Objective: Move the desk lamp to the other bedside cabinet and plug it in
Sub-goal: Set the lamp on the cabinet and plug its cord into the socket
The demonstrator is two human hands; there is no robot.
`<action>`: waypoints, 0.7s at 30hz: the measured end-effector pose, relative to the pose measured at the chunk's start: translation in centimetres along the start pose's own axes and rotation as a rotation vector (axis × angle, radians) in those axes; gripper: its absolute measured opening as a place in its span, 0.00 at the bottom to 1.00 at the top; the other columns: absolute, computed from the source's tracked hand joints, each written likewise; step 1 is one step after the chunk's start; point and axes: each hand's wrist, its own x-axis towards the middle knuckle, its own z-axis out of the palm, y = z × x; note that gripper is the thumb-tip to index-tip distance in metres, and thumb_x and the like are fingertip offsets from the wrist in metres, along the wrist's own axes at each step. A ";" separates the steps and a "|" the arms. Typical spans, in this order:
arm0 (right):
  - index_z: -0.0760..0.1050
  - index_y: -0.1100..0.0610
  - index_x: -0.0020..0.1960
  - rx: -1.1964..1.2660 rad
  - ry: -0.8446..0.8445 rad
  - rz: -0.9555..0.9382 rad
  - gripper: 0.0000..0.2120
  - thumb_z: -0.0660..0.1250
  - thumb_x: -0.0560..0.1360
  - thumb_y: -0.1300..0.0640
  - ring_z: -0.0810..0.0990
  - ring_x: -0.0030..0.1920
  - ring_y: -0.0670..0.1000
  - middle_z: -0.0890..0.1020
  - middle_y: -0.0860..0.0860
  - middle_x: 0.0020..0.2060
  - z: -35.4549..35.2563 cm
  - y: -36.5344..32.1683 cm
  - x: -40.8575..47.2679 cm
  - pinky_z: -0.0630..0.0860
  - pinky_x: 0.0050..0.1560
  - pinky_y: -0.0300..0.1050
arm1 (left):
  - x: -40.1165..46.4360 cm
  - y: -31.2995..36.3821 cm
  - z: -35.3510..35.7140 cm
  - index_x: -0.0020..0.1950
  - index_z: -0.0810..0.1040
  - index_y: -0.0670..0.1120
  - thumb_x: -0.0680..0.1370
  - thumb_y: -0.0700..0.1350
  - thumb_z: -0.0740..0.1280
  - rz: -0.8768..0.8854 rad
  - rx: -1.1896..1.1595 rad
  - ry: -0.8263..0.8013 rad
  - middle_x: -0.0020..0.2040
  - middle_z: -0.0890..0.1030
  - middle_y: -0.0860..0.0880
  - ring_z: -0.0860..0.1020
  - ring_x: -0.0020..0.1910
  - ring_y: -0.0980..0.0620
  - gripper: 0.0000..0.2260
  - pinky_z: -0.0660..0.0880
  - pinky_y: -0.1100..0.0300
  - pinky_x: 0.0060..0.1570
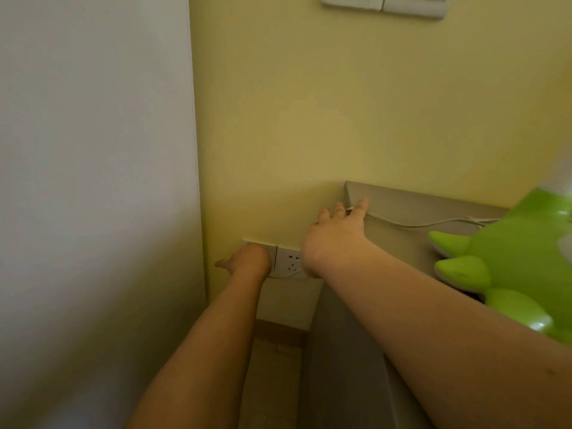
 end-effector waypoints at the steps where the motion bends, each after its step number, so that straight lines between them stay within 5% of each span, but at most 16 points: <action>1: 0.50 0.57 0.78 0.031 0.012 -0.005 0.35 0.56 0.76 0.45 0.45 0.78 0.65 0.48 0.60 0.78 0.0 -0.1 -0.2 0.40 0.71 0.73 | -0.6 0.1 -0.8 0.62 0.75 0.46 0.74 0.39 0.55 0.001 0.021 -0.009 0.63 0.75 0.43 0.71 0.64 0.40 0.19 0.56 0.33 0.68; 8: 0.61 0.60 0.74 0.455 0.233 -0.068 0.30 0.57 0.75 0.49 0.55 0.76 0.60 0.60 0.59 0.76 -0.9 0.6 -5.1 0.48 0.76 0.61 | -6.6 -0.1 -6.0 0.61 0.73 0.42 0.77 0.47 0.60 0.098 -0.133 0.039 0.60 0.78 0.41 0.77 0.56 0.40 0.15 0.74 0.45 0.59; 14: 0.67 0.59 0.67 0.601 0.424 -0.075 0.24 0.59 0.73 0.52 0.66 0.70 0.60 0.70 0.58 0.67 -2.3 5.3 -11.0 0.62 0.71 0.55 | -12.8 1.6 -10.0 0.62 0.71 0.41 0.78 0.49 0.58 0.232 -0.140 0.165 0.62 0.76 0.39 0.76 0.58 0.39 0.17 0.75 0.50 0.55; 21: 0.67 0.57 0.69 0.680 0.580 0.016 0.22 0.55 0.75 0.55 0.68 0.68 0.58 0.71 0.55 0.67 -0.5 11.2 -15.9 0.66 0.66 0.53 | -19.7 7.6 -14.8 0.67 0.66 0.37 0.81 0.50 0.55 0.431 -0.112 0.278 0.66 0.71 0.37 0.72 0.63 0.38 0.20 0.70 0.50 0.58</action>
